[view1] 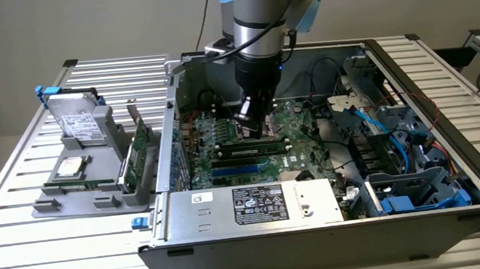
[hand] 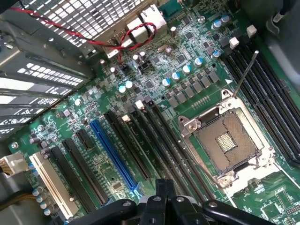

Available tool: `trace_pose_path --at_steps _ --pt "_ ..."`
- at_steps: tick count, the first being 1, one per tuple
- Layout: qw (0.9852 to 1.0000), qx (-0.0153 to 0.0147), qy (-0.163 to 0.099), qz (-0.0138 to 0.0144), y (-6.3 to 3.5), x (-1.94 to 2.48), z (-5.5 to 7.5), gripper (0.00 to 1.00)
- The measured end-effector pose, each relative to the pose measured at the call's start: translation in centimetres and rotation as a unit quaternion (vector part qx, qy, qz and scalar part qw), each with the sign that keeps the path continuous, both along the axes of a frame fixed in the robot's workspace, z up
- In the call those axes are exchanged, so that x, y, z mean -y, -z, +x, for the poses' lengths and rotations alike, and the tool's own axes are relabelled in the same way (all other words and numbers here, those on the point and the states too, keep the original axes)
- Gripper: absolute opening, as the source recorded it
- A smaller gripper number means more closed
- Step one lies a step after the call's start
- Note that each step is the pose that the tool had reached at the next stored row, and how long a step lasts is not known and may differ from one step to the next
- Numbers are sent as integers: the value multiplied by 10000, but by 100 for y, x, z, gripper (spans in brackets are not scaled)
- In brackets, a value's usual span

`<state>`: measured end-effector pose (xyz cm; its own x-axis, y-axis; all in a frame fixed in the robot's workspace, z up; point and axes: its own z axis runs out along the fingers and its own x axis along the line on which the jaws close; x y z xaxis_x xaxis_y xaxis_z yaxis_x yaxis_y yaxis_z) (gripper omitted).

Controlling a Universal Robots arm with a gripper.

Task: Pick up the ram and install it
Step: 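Press down the ram until it locks into place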

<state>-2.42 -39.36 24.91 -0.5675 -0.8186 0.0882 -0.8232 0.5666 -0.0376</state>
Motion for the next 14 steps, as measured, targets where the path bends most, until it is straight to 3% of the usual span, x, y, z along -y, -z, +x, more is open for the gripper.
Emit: trace_pose_path --at_steps 7,14 --pt "9993 55 367 1 0 0 0 11" --pt "9974 130 708 5 0 0 0 11"
